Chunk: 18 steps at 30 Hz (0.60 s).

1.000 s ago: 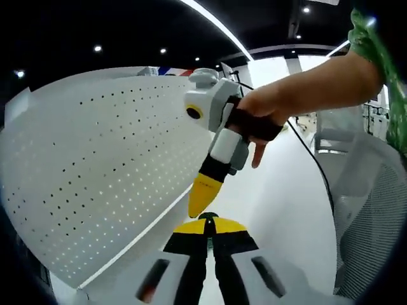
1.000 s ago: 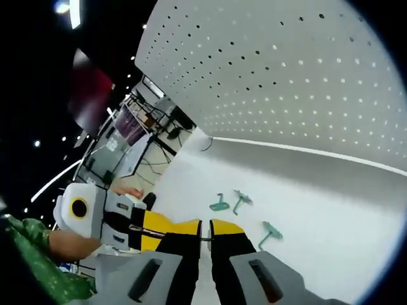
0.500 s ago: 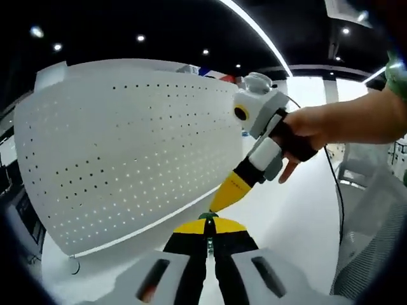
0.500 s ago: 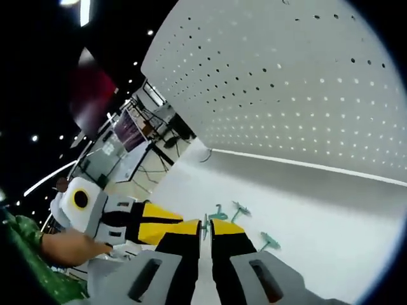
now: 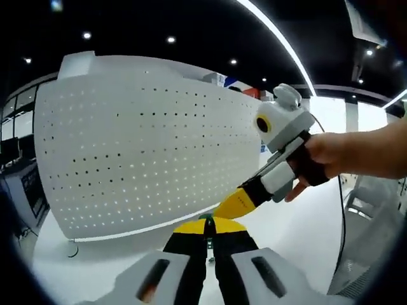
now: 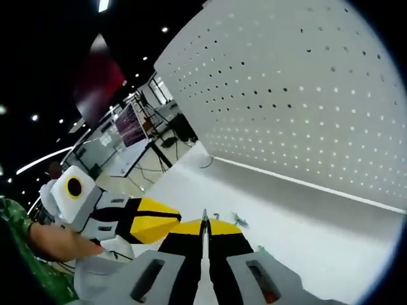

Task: Insert the hook assembly into the mounting plate slot until the hook locks in place.

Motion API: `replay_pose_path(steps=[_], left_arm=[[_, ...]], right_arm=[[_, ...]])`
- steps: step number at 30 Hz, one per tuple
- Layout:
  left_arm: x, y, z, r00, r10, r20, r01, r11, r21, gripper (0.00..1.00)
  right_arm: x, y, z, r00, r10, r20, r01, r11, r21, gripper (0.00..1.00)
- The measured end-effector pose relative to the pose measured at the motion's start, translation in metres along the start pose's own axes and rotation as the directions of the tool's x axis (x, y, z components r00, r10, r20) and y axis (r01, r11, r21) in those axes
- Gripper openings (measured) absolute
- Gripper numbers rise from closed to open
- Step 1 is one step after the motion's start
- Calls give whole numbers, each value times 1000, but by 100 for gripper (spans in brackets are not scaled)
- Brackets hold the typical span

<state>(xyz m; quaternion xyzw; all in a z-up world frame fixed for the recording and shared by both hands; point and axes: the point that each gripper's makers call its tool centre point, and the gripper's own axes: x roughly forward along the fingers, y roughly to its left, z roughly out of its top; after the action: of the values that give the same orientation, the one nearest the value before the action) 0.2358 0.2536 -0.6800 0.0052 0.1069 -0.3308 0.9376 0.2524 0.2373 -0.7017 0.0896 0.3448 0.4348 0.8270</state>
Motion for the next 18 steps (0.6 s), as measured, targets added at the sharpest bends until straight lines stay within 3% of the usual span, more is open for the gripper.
replay_pose_path(steps=[9, 18], left_arm=[[0, 0, 4, 1000, 10, 13, -9, 1000, -24, 2], [1, 1, 2, 1000, 13, 1, -13, 1000, 23, 3]], right_arm=[[0, 3, 3, 1000, -5, 4, 5, 1000, -16, 0], [-2, 2, 6, 1000, -15, 2, 15, 999, -42, 0]])
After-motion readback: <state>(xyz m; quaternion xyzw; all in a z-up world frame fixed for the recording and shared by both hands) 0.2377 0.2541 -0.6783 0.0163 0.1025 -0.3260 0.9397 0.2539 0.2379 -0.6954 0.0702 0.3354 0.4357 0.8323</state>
